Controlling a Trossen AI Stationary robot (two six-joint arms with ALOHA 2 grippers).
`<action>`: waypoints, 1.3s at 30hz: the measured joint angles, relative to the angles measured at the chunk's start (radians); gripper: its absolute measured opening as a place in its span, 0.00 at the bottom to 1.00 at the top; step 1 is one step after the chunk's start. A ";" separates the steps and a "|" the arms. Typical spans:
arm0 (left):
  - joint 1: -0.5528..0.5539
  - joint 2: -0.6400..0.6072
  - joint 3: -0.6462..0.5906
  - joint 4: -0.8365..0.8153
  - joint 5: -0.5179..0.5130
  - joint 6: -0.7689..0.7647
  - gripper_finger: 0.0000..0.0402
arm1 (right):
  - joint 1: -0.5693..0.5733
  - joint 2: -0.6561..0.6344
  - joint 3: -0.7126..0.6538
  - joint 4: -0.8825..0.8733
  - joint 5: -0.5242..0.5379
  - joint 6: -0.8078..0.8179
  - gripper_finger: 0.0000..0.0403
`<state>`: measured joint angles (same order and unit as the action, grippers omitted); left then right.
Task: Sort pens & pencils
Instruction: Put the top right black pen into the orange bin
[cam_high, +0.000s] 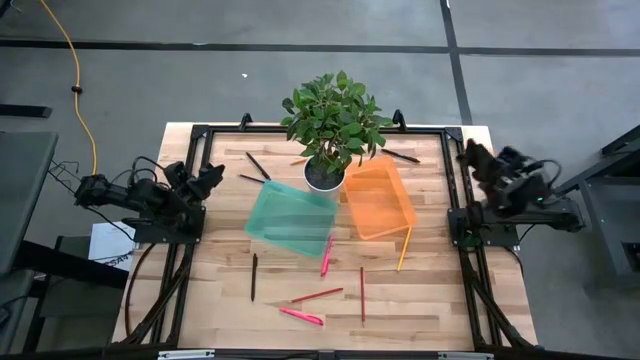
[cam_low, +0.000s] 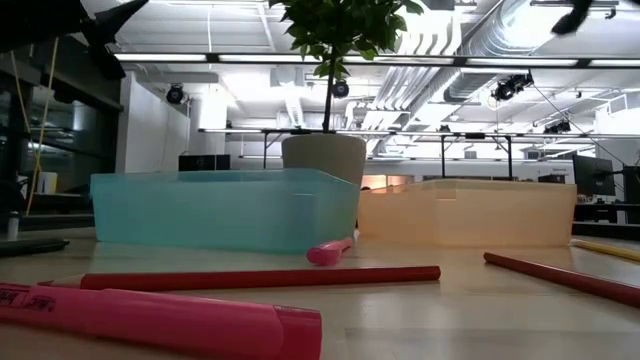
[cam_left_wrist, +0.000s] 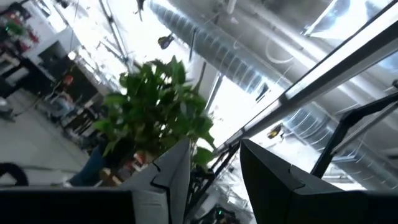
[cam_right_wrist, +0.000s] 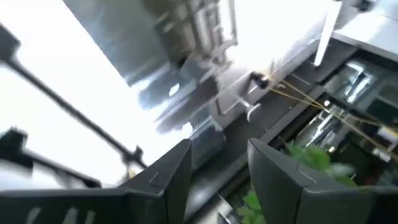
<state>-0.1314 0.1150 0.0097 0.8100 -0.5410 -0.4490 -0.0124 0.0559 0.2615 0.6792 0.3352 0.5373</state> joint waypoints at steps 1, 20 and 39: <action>0.000 0.000 0.000 0.008 0.004 0.001 0.32 | 0.000 0.008 0.056 -0.096 -0.015 -0.017 0.37; 0.000 0.001 0.090 0.070 0.066 0.111 0.32 | 0.000 0.693 0.845 -1.222 0.326 0.170 0.37; 0.000 0.342 0.907 -0.928 0.212 0.593 0.32 | 0.000 0.802 0.851 -1.340 0.386 0.371 0.37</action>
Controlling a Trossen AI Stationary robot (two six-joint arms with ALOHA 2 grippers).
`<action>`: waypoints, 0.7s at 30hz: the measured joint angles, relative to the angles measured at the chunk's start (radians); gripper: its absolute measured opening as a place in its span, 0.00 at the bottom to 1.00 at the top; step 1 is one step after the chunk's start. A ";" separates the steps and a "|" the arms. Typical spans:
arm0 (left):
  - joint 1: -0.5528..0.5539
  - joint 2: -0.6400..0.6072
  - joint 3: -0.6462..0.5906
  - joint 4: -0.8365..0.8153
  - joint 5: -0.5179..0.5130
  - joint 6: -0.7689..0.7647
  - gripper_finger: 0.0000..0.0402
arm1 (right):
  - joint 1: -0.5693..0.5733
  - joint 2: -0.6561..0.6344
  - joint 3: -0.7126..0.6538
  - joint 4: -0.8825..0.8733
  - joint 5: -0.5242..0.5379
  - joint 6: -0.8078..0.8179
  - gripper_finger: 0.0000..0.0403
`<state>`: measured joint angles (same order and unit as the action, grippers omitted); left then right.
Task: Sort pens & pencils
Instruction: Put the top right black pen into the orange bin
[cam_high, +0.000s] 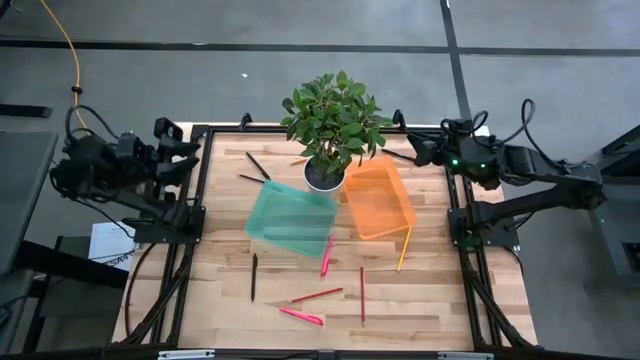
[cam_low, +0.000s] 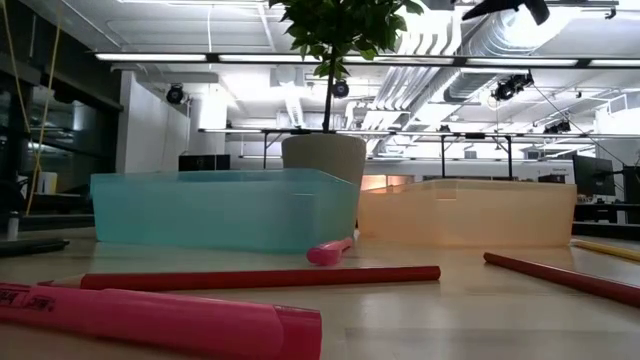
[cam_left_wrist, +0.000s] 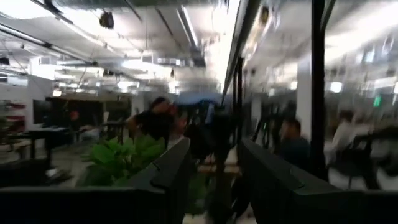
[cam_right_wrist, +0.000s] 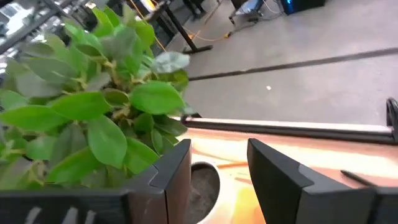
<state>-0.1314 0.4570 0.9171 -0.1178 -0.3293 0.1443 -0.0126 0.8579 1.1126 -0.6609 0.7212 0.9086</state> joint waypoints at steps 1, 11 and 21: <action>0.000 0.026 0.037 -0.051 -0.007 0.013 0.32 | 0.000 0.006 0.000 -0.008 -0.001 0.007 0.37; 0.000 0.211 0.298 -0.552 -0.214 0.039 0.32 | -0.001 0.082 0.000 0.057 -0.072 0.019 0.37; 0.000 0.261 0.300 -0.611 -0.221 0.051 0.04 | 0.013 0.155 0.000 0.170 -0.120 -0.159 0.10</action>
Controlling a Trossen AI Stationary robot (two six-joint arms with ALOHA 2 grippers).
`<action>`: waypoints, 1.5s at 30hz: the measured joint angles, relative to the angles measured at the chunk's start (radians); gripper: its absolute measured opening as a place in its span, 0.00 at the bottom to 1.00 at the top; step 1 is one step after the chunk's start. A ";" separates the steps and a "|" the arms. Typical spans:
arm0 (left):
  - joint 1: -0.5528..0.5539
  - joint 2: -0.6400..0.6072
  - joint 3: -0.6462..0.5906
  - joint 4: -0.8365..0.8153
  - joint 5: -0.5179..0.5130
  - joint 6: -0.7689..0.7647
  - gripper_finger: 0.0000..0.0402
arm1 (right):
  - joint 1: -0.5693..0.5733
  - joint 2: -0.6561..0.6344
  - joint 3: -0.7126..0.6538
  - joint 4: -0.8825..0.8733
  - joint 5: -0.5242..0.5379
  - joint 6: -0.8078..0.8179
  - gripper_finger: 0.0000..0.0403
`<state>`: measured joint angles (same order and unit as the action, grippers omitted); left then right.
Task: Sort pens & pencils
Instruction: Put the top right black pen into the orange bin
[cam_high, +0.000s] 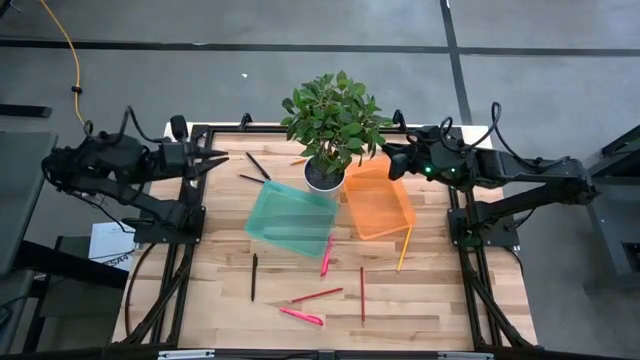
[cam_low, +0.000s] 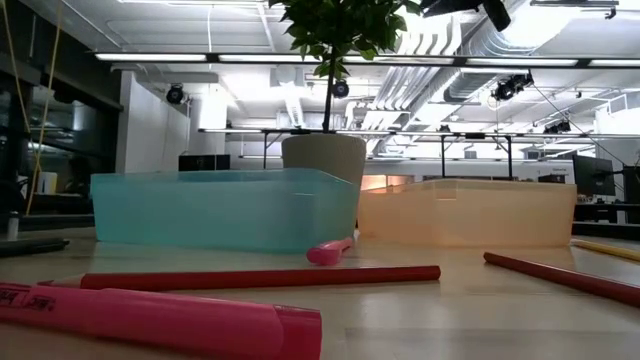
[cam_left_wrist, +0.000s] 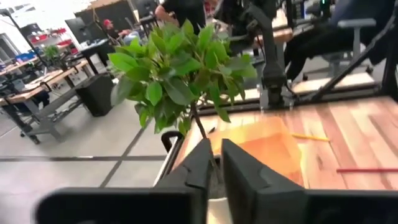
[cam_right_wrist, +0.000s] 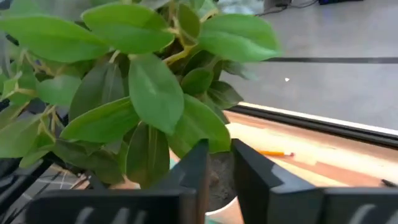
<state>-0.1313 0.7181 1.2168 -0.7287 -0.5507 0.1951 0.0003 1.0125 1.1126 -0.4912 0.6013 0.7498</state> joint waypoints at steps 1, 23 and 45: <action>0.000 0.005 0.000 -0.003 0.000 0.000 0.02 | -0.003 0.002 0.000 0.004 -0.005 -0.002 0.07; 0.098 0.255 -0.001 -0.183 -0.235 -0.279 0.09 | -0.111 0.023 0.000 -0.264 -0.085 -0.234 0.02; 0.876 0.227 -0.080 -0.171 0.507 0.033 0.06 | -0.563 0.113 -0.003 -0.321 -0.607 -0.381 0.02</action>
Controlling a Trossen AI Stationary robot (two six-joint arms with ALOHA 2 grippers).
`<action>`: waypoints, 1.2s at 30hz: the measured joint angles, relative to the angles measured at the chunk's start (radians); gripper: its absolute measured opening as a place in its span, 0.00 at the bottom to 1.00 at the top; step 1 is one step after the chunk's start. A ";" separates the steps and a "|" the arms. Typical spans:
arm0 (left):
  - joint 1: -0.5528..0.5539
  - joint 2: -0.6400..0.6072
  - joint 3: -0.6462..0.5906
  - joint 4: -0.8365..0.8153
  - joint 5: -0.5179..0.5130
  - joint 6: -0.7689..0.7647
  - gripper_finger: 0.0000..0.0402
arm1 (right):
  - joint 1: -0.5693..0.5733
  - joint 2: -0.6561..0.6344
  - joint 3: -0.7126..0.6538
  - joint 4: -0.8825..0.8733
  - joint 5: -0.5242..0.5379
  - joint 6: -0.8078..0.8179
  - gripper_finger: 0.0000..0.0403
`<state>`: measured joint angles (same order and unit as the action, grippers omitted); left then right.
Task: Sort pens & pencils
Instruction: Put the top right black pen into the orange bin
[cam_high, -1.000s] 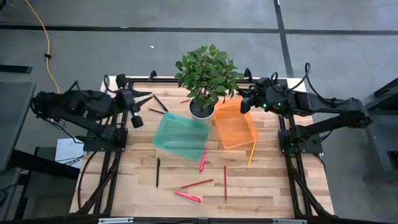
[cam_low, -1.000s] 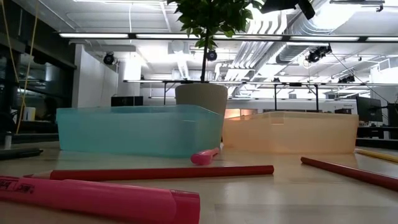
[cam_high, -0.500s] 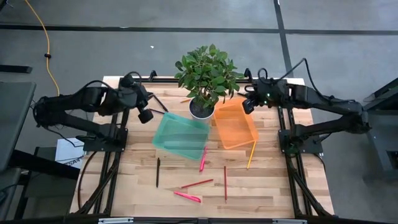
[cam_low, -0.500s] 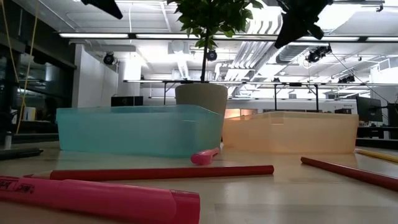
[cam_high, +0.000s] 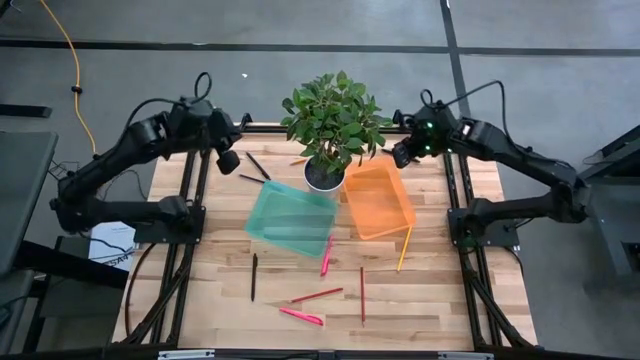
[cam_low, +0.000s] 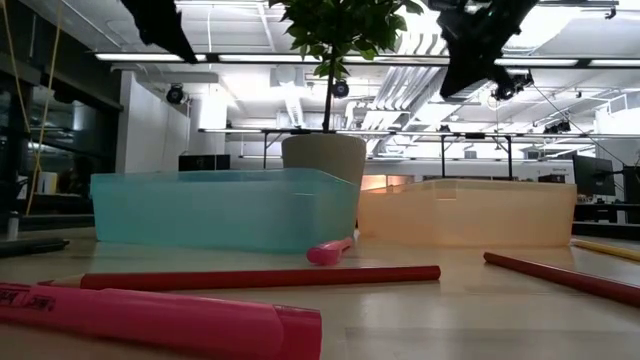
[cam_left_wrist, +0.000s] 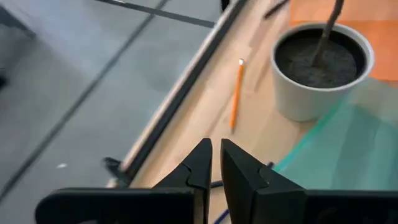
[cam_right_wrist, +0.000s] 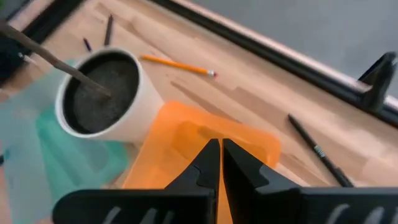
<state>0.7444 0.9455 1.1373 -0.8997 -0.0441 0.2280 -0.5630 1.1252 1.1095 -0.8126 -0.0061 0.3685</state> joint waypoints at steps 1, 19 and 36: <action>0.035 0.000 -0.023 0.021 0.048 0.013 0.06 | -0.009 0.020 0.000 0.000 -0.006 -0.010 0.02; 0.252 0.016 -0.320 0.207 0.314 0.027 0.06 | -0.218 0.304 0.000 -0.021 -0.067 -0.125 0.02; 0.250 0.016 -0.320 0.247 0.334 0.017 0.06 | -0.406 0.364 0.000 -0.146 -0.100 -0.303 0.02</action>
<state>0.9947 0.9611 0.8169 -0.6529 0.2904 0.2446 -0.9689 1.4890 1.1095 -0.9582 -0.1060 0.0655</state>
